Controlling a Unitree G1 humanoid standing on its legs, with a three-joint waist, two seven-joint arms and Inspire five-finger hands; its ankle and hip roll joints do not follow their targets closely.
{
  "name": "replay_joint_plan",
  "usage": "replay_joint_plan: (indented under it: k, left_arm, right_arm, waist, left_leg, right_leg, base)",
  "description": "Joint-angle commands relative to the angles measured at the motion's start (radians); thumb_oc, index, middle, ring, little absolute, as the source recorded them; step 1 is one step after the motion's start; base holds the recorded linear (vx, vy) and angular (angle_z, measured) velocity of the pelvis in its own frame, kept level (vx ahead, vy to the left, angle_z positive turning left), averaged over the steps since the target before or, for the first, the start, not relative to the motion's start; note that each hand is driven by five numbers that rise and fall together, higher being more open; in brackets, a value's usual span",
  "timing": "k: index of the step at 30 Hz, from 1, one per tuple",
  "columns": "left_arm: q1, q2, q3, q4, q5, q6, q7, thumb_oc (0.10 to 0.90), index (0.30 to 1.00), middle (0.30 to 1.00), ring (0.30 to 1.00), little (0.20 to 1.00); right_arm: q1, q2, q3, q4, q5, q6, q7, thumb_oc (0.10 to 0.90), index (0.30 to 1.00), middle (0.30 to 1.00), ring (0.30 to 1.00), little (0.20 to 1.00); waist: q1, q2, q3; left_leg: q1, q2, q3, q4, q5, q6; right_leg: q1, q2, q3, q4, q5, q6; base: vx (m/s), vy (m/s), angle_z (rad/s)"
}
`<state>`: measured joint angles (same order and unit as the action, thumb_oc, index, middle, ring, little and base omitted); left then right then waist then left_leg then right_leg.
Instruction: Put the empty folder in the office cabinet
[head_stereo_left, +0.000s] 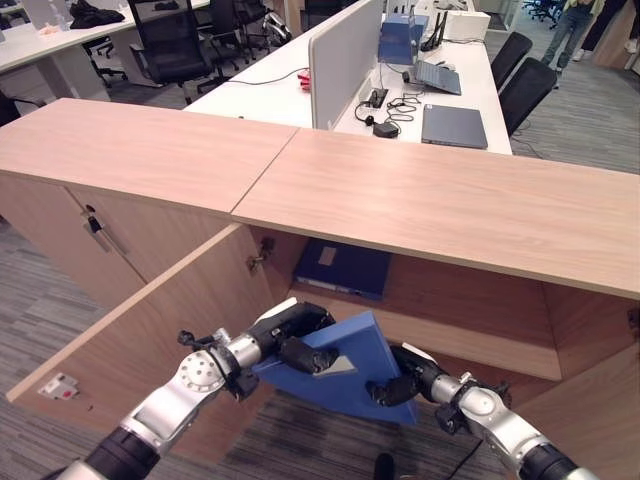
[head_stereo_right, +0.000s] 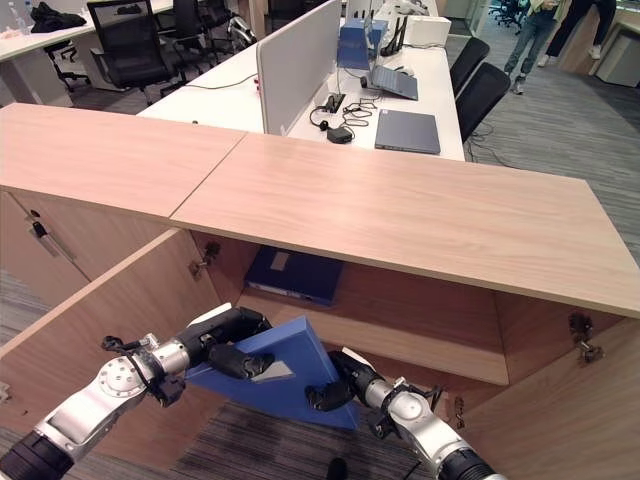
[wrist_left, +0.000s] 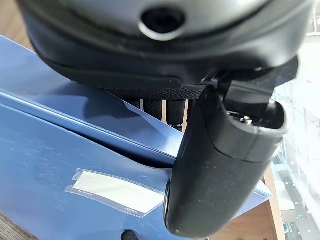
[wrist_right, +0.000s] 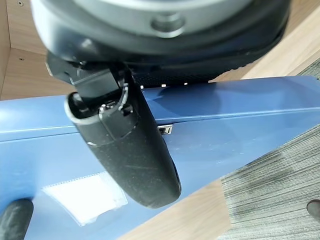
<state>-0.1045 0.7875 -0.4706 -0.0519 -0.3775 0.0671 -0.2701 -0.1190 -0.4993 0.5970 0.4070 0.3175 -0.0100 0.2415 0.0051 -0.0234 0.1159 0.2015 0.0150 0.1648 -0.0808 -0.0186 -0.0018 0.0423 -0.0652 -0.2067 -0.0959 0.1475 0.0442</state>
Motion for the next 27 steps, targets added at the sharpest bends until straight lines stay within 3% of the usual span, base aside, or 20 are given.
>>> replay_joint_plan:
  k: [1, 6, 7, 8, 10, 13, 14, 15, 17, 19, 20, 21, 24, 25, 27]
  left_arm:
    - [-0.206, -0.183, -0.071, -0.287, -0.305, -0.236, -0.081, 0.4, 0.3, 0.3, 0.3, 0.3]
    - [-0.171, -0.192, -0.069, -0.276, -0.356, -0.219, -0.082, 0.4, 0.3, 0.3, 0.3, 0.3]
    - [-0.148, -0.194, -0.065, -0.26, -0.376, -0.205, -0.082, 0.4, 0.3, 0.3, 0.3, 0.3]
    - [-0.148, -0.194, -0.066, -0.261, -0.376, -0.205, -0.082, 0.508, 0.462, 0.462, 0.462, 0.462]
    - [-0.098, -0.196, -0.045, -0.219, -0.379, -0.196, -0.057, 0.8, 0.9, 0.9, 0.9, 0.9]
    - [-0.019, -0.197, 0.028, -0.189, -0.368, -0.184, -0.03, 0.8, 0.9, 0.9, 0.9, 0.9]
    - [0.044, -0.229, 0.1, -0.122, -0.331, -0.189, 0.021, 0.8, 0.9, 0.9, 0.9, 0.9]
    - [0.045, -0.231, 0.1, -0.122, -0.33, -0.19, 0.021, 0.8, 0.9, 0.9, 0.9, 0.9]
    - [0.147, -0.308, 0.219, -0.038, -0.248, -0.175, 0.108, 0.8, 0.9, 0.9, 0.9, 0.9]
    - [0.148, -0.308, 0.22, -0.038, -0.247, -0.174, 0.108, 0.8, 0.9, 0.9, 0.9, 0.9]
    - [0.182, -0.355, 0.272, 0.036, -0.182, -0.142, 0.174, 0.8, 0.9, 0.9, 0.9, 0.9]
    - [0.198, -0.367, 0.285, 0.075, -0.136, -0.117, 0.173, 0.8, 0.9, 0.9, 0.9, 0.9]
    - [0.22, -0.381, 0.304, 0.128, -0.174, -0.073, 0.184, 0.8, 0.9, 0.9, 0.9, 0.9]
    - [0.24, -0.387, 0.334, 0.172, -0.238, -0.057, 0.193, 0.8, 0.9, 0.9, 0.9, 0.9]
    - [0.249, -0.391, 0.338, 0.19, -0.304, -0.046, 0.198, 0.8, 0.9, 0.9, 0.9, 0.9]
  right_arm:
    - [-0.164, 0.159, 0.106, -0.014, 0.115, -0.086, 0.063, 0.4, 0.3, 0.3, 0.3, 0.3]
    - [-0.102, 0.212, 0.038, 0.036, 0.221, -0.092, 0.021, 0.4, 0.3, 0.3, 0.3, 0.3]
    - [-0.074, 0.23, 0.005, 0.045, 0.289, -0.092, 0.016, 0.4, 0.3, 0.3, 0.3, 0.3]
    - [-0.074, 0.23, 0.005, 0.045, 0.289, -0.092, 0.016, 0.4, 0.3, 0.3, 0.3, 0.3]
    - [-0.05, 0.229, -0.037, 0.046, 0.32, -0.096, 0.003, 0.4, 0.3, 0.3, 0.3, 0.3]
    - [-0.012, 0.195, -0.081, 0.022, 0.28, -0.091, -0.007, 0.4, 0.3, 0.3, 0.3, 0.3]
    - [0.007, 0.155, -0.109, 0.018, 0.182, -0.093, -0.02, 0.4, 0.3, 0.3, 0.3, 0.3]
    - [0.008, 0.154, -0.109, 0.017, 0.181, -0.092, -0.021, 0.4, 0.3, 0.3, 0.3, 0.3]
    - [0.043, 0.075, -0.153, -0.006, -0.067, -0.076, -0.048, 0.4, 0.3, 0.3, 0.3, 0.3]
    - [0.044, 0.075, -0.153, -0.006, -0.068, -0.076, -0.048, 0.4, 0.3, 0.3, 0.3, 0.3]
    - [0.059, 0.033, -0.171, -0.002, -0.199, -0.054, -0.053, 0.4, 0.3, 0.3, 0.3, 0.3]
    - [0.064, 0.02, -0.192, 0.011, -0.237, -0.044, -0.052, 0.4, 0.3, 0.3, 0.3, 0.3]
    - [0.076, -0.004, -0.213, 0.01, -0.289, -0.017, -0.04, 0.4, 0.3, 0.3, 0.3, 0.3]
    - [0.065, -0.029, -0.213, 0.033, -0.37, 0.0, -0.029, 0.4, 0.3, 0.3, 0.3, 0.3]
    - [0.055, -0.059, -0.213, 0.069, -0.399, 0.014, -0.022, 0.4, 0.3, 0.3, 0.3, 0.3]
  waist:
    - [-0.001, -0.013, -0.021]
    - [-0.006, -0.011, -0.021]
    - [-0.009, -0.01, -0.02]
    - [-0.009, -0.01, -0.021]
    - [-0.01, -0.009, -0.019]
    - [-0.01, -0.01, -0.019]
    - [-0.008, -0.011, -0.021]
    - [-0.009, -0.01, -0.022]
    - [-0.005, -0.011, -0.019]
    - [-0.006, -0.012, -0.022]
    - [-0.004, -0.01, -0.017]
    - [-0.005, -0.009, -0.016]
    - [-0.007, -0.005, -0.018]
    - [-0.009, -0.001, -0.016]
    - [-0.013, 0.001, -0.014]
  left_leg:
    - [-0.009, 0.0, -0.032, -0.007, -0.077, -0.02]
    - [-0.009, 0.0, -0.03, -0.007, -0.077, -0.02]
    - [-0.008, 0.0, -0.029, -0.007, -0.077, -0.02]
    - [-0.008, 0.0, -0.029, -0.007, -0.078, -0.02]
    - [-0.008, -0.001, -0.029, -0.007, -0.077, -0.019]
    - [-0.008, -0.001, -0.031, -0.007, -0.077, -0.018]
    - [-0.008, -0.002, -0.034, -0.007, -0.076, -0.017]
    - [-0.008, -0.002, -0.034, -0.007, -0.076, -0.017]
    - [-0.003, -0.001, -0.038, -0.007, -0.081, -0.014]
    - [-0.009, -0.002, -0.039, -0.007, -0.078, -0.014]
    - [-0.006, -0.001, -0.042, -0.007, -0.081, -0.012]
    - [-0.012, -0.002, -0.043, -0.007, -0.077, -0.01]
    - [-0.017, -0.003, -0.044, -0.007, -0.075, -0.009]
    - [-0.02, -0.004, -0.045, -0.007, -0.072, -0.008]
    - [-0.024, -0.006, -0.048, -0.007, -0.071, -0.007]
  right_leg:
    - [0.084, -0.032, -0.016, 0.009, -0.118, 0.067]
    - [0.086, -0.032, -0.016, 0.009, -0.12, 0.067]
    - [0.087, -0.032, -0.016, 0.009, -0.119, 0.066]
    - [0.087, -0.032, -0.016, 0.009, -0.119, 0.066]
    - [0.087, -0.032, -0.017, 0.009, -0.117, 0.066]
    - [0.087, -0.033, -0.019, 0.009, -0.118, 0.066]
    - [0.087, -0.032, -0.021, 0.009, -0.12, 0.065]
    - [0.088, -0.032, -0.021, 0.009, -0.12, 0.065]
    - [0.094, -0.029, -0.023, 0.009, -0.126, 0.063]
    - [0.089, -0.031, -0.023, 0.009, -0.124, 0.063]
    - [0.092, -0.028, -0.024, 0.009, -0.129, 0.06]
    - [0.087, -0.028, -0.026, 0.009, -0.127, 0.06]
    - [0.082, -0.028, -0.029, 0.009, -0.127, 0.06]
    - [0.079, -0.028, -0.029, 0.009, -0.128, 0.061]
    - [0.074, -0.029, -0.028, 0.009, -0.126, 0.063]
  base:
    - [0.0, 0.0, 0.0]
    - [0.0, 0.0, 0.0]
    - [0.0, 0.0, 0.0]
    - [0.0, 0.0, 0.0]
    - [0.0, 0.0, 0.0]
    - [0.0, 0.0, 0.0]
    - [0.0, 0.0, 0.0]
    - [0.0, 0.0, 0.0]
    - [0.0, 0.0, 0.0]
    - [0.0, -0.004, 0.03]
    - [-0.01, -0.012, 0.05]
    - [-0.01, -0.013, 0.06]
    - [0.0, 0.0, 0.0]
    - [0.0, 0.0, 0.0]
    - [0.0, -0.001, -0.02]
